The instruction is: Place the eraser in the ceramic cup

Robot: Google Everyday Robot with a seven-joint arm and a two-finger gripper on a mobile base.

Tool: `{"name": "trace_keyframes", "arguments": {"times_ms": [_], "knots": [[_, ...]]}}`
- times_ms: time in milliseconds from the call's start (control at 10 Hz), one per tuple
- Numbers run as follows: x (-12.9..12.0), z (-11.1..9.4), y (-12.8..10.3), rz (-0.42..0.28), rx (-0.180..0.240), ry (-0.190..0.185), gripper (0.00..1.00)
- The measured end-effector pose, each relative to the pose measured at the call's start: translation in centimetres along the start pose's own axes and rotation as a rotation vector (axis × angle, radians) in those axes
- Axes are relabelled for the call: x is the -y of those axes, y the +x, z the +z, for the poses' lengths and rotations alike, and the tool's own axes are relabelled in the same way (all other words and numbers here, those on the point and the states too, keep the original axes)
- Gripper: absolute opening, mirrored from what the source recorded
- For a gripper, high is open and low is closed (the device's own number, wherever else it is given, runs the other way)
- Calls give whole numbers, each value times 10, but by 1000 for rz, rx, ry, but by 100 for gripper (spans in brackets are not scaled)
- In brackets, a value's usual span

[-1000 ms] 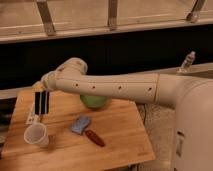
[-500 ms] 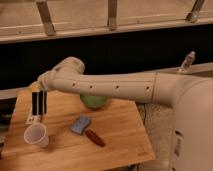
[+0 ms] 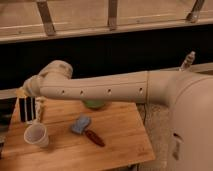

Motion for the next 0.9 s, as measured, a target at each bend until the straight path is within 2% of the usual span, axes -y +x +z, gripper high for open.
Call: {"name": "trace_keyframes", "arguments": {"times_ms": [300, 900], "knots": [[-6, 1, 6, 6, 22, -25, 0], [-1, 10, 39, 81, 48, -60, 0]]}}
